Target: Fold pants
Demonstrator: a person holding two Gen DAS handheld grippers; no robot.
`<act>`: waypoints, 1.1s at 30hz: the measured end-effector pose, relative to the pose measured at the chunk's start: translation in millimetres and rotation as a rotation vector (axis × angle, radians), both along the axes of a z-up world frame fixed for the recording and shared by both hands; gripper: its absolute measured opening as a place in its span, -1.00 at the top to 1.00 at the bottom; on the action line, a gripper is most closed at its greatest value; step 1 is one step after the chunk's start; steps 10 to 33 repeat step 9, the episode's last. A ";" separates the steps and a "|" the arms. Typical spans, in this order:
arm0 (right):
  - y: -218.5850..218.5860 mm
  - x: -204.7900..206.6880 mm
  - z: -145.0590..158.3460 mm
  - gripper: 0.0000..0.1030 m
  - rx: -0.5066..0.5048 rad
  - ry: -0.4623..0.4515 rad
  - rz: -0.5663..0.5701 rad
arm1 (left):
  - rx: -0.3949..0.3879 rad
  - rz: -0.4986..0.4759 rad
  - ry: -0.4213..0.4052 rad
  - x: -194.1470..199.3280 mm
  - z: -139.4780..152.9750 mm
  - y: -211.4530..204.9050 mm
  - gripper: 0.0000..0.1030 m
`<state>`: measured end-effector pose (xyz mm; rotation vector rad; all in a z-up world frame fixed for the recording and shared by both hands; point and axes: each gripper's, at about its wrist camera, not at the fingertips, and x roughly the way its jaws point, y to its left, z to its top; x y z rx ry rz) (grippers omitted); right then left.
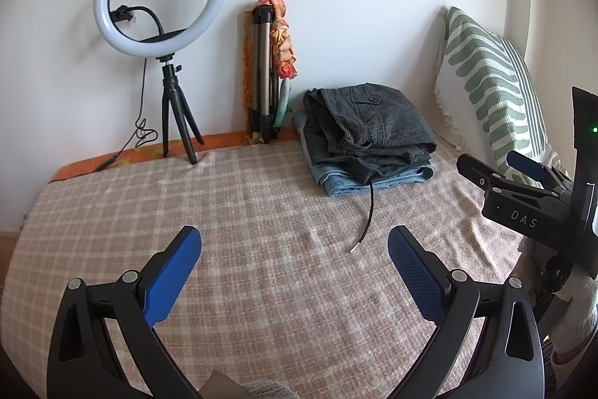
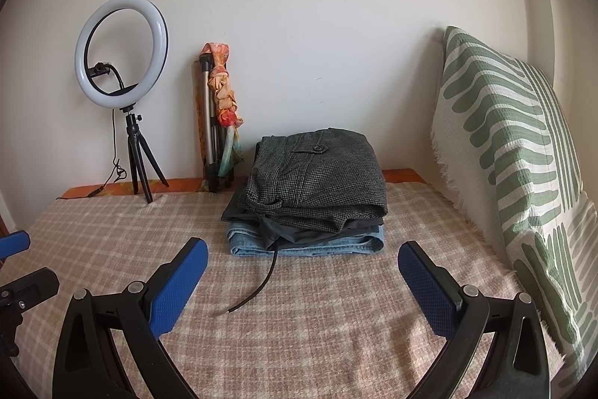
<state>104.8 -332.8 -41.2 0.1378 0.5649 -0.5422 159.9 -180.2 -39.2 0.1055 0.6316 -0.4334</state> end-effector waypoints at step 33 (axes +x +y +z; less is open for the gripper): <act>2.9 0.5 -1.5 -0.99 0.003 0.002 0.001 | -0.017 0.003 0.000 1.5 0.2 4.7 -0.94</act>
